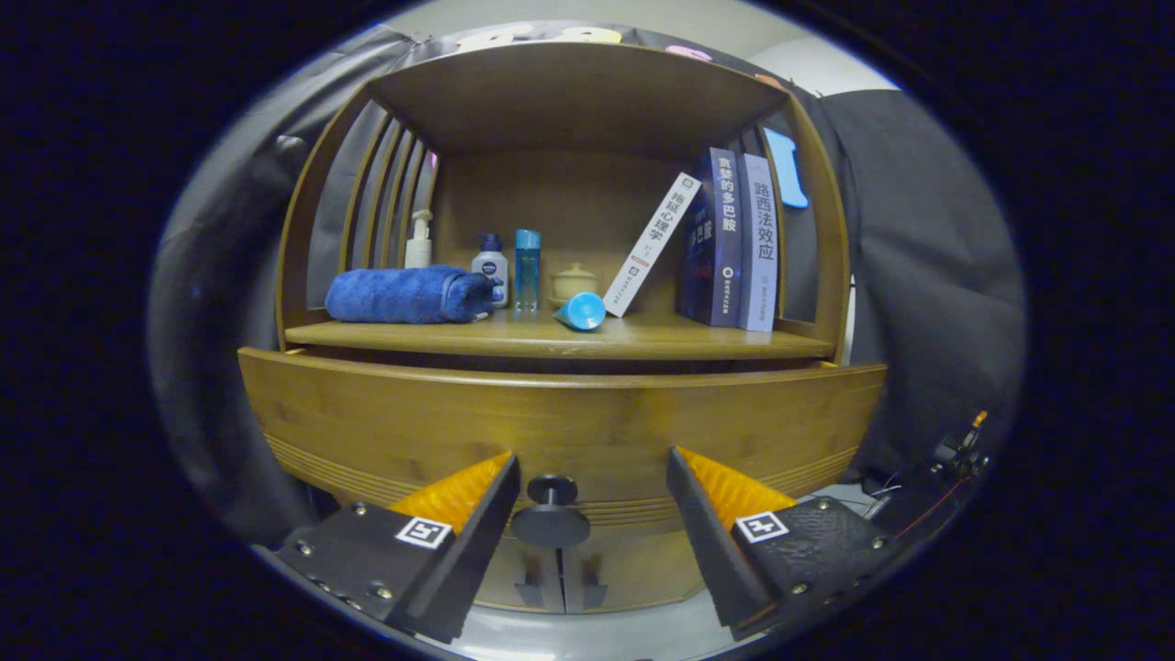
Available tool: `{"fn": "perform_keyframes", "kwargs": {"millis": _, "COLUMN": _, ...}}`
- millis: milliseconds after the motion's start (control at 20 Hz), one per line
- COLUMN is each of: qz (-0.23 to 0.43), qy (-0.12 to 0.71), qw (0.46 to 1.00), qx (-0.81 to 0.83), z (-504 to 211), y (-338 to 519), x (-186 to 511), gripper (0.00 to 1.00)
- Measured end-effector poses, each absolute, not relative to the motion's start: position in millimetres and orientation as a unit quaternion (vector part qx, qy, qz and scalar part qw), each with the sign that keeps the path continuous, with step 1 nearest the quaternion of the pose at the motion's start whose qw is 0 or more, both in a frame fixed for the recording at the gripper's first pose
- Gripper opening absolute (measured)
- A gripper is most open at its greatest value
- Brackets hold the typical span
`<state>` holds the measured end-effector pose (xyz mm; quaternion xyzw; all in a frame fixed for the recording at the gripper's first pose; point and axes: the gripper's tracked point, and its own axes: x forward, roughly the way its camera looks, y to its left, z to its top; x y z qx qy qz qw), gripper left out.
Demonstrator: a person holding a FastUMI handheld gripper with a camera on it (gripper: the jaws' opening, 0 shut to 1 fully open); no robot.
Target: Pull open the drawer, take out the items inside it, and place them on the countertop above the cabinet.
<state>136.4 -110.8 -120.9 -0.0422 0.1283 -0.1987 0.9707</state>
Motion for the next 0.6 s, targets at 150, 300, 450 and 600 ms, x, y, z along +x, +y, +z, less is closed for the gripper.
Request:
{"fn": "perform_keyframes", "kwargs": {"millis": 150, "qz": -0.2, "qy": 0.128, "qw": 0.97, "qx": -0.045, "z": -122.2, "y": -115.4, "x": 150.3, "gripper": 0.97}}
{"fn": "perform_keyframes", "kwargs": {"millis": 300, "qz": -0.198, "qy": 0.132, "qw": 0.97, "qx": -0.046, "z": -123.8, "y": -118.6, "x": 163.4, "gripper": 0.97}}
{"fn": "perform_keyframes", "kwargs": {"millis": 450, "qz": -0.198, "qy": 0.137, "qw": 0.969, "qx": -0.051, "z": -125.1, "y": -122.1, "x": 174.3, "gripper": 0.96}}
{"fn": "perform_keyframes", "kwargs": {"millis": 600, "qz": -0.196, "qy": 0.132, "qw": 0.97, "qx": -0.052, "z": -124.2, "y": -121.7, "x": 174.1, "gripper": 0.96}}
